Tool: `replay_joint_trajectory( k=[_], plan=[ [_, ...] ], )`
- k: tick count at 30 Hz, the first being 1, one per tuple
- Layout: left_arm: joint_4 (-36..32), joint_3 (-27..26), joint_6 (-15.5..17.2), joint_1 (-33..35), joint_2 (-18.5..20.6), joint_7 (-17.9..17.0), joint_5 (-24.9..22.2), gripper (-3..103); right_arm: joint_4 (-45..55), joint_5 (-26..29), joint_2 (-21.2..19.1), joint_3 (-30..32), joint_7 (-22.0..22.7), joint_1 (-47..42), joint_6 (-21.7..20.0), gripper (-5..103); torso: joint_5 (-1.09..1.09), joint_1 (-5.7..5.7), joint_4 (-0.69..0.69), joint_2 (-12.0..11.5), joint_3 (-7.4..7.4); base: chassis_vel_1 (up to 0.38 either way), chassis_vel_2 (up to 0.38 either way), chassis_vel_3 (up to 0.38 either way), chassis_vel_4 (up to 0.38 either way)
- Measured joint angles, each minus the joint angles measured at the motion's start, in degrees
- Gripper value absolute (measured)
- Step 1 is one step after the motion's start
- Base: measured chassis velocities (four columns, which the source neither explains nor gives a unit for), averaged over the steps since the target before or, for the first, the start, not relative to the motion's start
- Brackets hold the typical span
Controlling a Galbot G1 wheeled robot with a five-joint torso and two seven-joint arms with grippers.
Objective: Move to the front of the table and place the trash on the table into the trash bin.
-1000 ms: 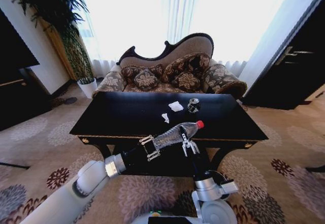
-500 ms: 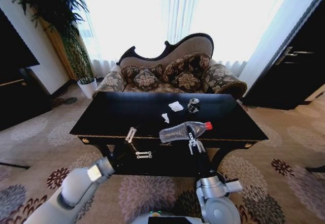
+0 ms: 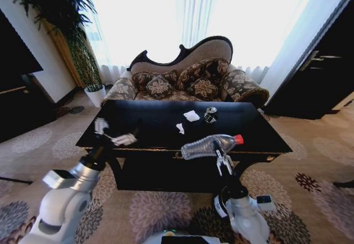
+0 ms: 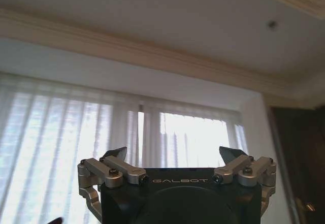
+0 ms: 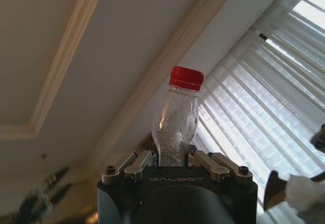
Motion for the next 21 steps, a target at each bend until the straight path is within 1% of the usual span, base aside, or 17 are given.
replay_joint_trajectory(
  k=[1, 2, 4, 7, 8, 11, 12, 16, 17, 21],
  plan=[
    [0.0, -0.8, 0.2, -0.2, -0.5, -0.4, -1.2, 100, -1.5, -0.8, 0.0, 0.2, -0.8, 0.3, 0.4, 22, 0.01, 0.0, 0.0, 0.0, 0.0, 0.0, 0.0, 0.0, 0.0],
    [0.0, -0.8, 0.2, -0.2, -0.5, -0.4, -1.2, 100, -1.5, -0.8, 0.0, 0.2, -0.8, 0.3, 0.4, 22, 0.01, 0.0, 0.0, 0.0, 0.0, 0.0, 0.0, 0.0, 0.0],
    [0.1, -3.5, 0.7, -0.6, -1.3, -1.4, -3.9, 100, -5.0, -3.5, 0.0, 0.5, -1.8, 1.2, 1.5, 22, 0.01, 0.0, 0.0, 0.0, 0.0, 0.0, 0.0, 0.0, 0.0],
    [0.8, -7.1, 0.9, -0.8, -1.3, -2.3, -7.0, 100, -9.5, -6.7, -0.1, 1.0, -1.5, 3.0, 2.8, 22, 0.0, 0.0, 0.0, 0.0, 0.0, 0.0, 0.0, 0.0, 0.0],
    [0.8, -7.1, 0.9, -0.8, -1.3, -2.3, -7.0, 100, -9.5, -6.7, -0.1, 1.0, -1.5, 3.0, 2.8, 22, 0.0, 0.0, 0.0, 0.0, 0.0, 0.0, 0.0, 0.0, 0.0],
    [1.8, -10.9, 1.0, -0.9, -0.4, -3.2, -9.4, 100, -16.2, -9.6, -1.1, 2.6, -2.1, 5.5, 4.3, 22, 0.0, 0.0, 0.01, 0.0, 0.0, 0.0, 0.0, 0.0, 0.0],
    [1.8, -10.9, 1.0, -0.9, -0.4, -3.2, -9.4, 100, -16.2, -9.6, -1.1, 2.6, -2.1, 5.5, 4.3, 22, 0.0, 0.0, 0.01, 0.0, 0.0, 0.0, 0.0, 0.0, 0.0],
    [2.3, -13.9, 1.1, -1.3, 0.6, -4.2, -11.7, 100, -26.6, -12.7, -3.2, 4.4, -4.9, 7.7, 7.0, 22, 0.01, 0.0, 0.01, 0.0, 0.01, 0.0, 0.0, 0.0, 0.0],
    [2.3, -13.9, 1.1, -1.3, 0.6, -4.2, -11.7, 100, -26.6, -12.7, -3.2, 4.4, -4.9, 7.7, 7.0, 22, 0.01, 0.0, 0.01, 0.0, 0.01, 0.0, 0.0, 0.0, 0.0],
    [2.3, -15.1, 1.5, -1.6, 0.9, -4.6, -12.5, 100, -34.8, -16.1, -4.8, 6.1, -8.7, 9.0, 9.3, 22, 0.0, 0.0, 0.0, 0.0, 0.0, 0.0, 0.0, 0.0, 0.0]
  ],
)
